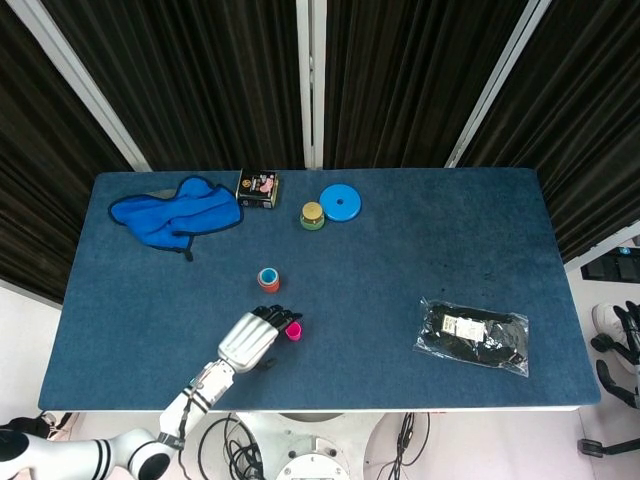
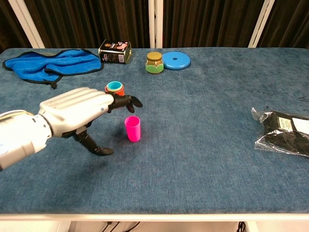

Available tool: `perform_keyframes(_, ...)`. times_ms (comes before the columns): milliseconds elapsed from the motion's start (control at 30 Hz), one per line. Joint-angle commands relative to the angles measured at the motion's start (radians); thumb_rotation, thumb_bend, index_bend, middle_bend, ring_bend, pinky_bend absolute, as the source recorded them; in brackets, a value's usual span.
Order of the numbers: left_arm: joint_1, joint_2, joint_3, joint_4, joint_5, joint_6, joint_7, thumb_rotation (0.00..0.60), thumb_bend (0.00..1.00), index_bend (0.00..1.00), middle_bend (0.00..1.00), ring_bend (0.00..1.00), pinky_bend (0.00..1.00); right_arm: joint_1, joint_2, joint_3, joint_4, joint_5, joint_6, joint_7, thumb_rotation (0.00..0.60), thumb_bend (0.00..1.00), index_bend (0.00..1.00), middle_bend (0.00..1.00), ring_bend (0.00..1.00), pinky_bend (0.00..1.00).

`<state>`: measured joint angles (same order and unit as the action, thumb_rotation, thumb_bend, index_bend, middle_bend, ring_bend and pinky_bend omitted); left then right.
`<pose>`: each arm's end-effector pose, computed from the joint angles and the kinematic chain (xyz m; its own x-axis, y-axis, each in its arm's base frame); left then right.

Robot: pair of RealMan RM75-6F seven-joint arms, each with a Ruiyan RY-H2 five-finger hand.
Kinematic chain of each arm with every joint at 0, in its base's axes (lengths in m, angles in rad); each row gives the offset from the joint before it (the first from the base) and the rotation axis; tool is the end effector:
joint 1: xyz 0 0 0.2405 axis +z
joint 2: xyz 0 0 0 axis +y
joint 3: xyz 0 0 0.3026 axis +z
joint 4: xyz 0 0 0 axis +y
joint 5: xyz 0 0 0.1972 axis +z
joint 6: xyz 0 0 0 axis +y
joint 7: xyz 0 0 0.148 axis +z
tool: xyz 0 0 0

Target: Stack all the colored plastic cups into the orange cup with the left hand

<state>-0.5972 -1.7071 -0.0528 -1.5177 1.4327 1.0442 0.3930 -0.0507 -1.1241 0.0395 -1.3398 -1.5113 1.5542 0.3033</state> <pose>-0.1654 0.2827 -0.0657 0.4668 0.2518 0.8478 0.7745 -0.5791 -0.2545 -0.4097 -0.1346 0.2266 0.3666 0.0228 0.9301 -0.9260 0.1058 0.3623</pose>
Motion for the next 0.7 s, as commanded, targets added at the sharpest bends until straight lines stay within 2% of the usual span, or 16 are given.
perform_keyframes(33, -0.016, -0.011, -0.012, 0.014, 0.0, -0.009, -0.005, 0.6, 0.17, 0.16, 0.21, 0.17, 0.32, 0.002, -0.002, 0.0, 0.005, 0.002, -0.006, 0.004, 0.6, 0.33, 0.0, 0.0, 0.0, 0.0)
perform_keyframes(133, -0.034, -0.023, -0.023, 0.029, -0.01, -0.029, -0.003, 0.6, 0.17, 0.19, 0.23, 0.2, 0.33, 0.005, -0.004, -0.001, 0.009, 0.003, -0.014, 0.008, 0.6, 0.33, 0.0, 0.0, 0.0, 0.0)
perform_keyframes(300, -0.068, -0.045, -0.043, 0.054, -0.024, -0.062, 0.015, 0.6, 0.2, 0.28, 0.32, 0.29, 0.37, 0.005, -0.003, 0.0, 0.014, 0.003, -0.013, 0.013, 0.6, 0.33, 0.0, 0.0, 0.0, 0.0)
perform_keyframes(433, -0.086, -0.06, -0.058, 0.08, -0.051, -0.081, 0.027, 0.6, 0.23, 0.34, 0.35, 0.34, 0.38, 0.003, -0.005, 0.001, 0.02, 0.006, -0.012, 0.02, 0.6, 0.33, 0.0, 0.0, 0.0, 0.0)
perform_keyframes(700, -0.092, -0.082, -0.061, 0.108, -0.051, -0.052, 0.035, 0.6, 0.28, 0.44, 0.44, 0.48, 0.41, 0.003, -0.009, 0.002, 0.034, 0.008, -0.016, 0.031, 0.6, 0.33, 0.0, 0.0, 0.0, 0.0)
